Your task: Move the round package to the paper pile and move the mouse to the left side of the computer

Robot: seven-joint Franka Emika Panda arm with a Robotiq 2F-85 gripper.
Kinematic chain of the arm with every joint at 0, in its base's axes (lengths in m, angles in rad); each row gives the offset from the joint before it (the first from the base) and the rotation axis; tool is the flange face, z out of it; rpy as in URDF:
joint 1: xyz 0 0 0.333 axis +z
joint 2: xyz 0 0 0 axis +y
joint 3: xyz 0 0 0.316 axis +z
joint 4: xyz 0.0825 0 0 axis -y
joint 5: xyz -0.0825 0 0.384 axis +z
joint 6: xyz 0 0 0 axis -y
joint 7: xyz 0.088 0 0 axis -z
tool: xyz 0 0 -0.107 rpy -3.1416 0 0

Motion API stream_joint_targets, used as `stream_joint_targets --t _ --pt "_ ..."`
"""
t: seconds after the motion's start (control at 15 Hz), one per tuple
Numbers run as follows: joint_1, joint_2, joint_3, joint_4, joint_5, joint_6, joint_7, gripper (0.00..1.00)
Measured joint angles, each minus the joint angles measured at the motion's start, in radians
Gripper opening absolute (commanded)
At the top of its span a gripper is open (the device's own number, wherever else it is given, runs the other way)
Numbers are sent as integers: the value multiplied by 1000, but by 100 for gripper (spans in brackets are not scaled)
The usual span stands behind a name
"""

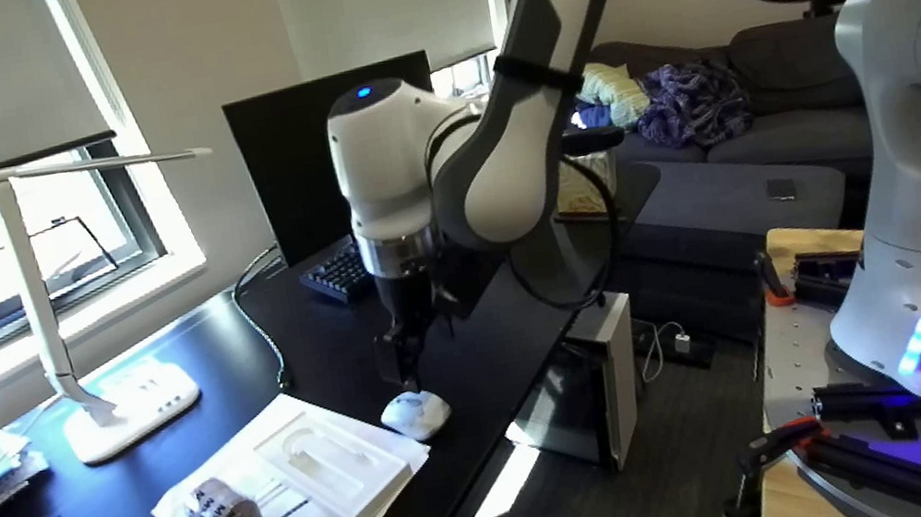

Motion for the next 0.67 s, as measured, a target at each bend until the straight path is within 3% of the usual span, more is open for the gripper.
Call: stream_joint_targets --t 0.27,0.67 --pt "-62 -238 4 -140 -134 -100 -10 100" --pt "-298 -537 84 -297 -105 -202 -112 100"
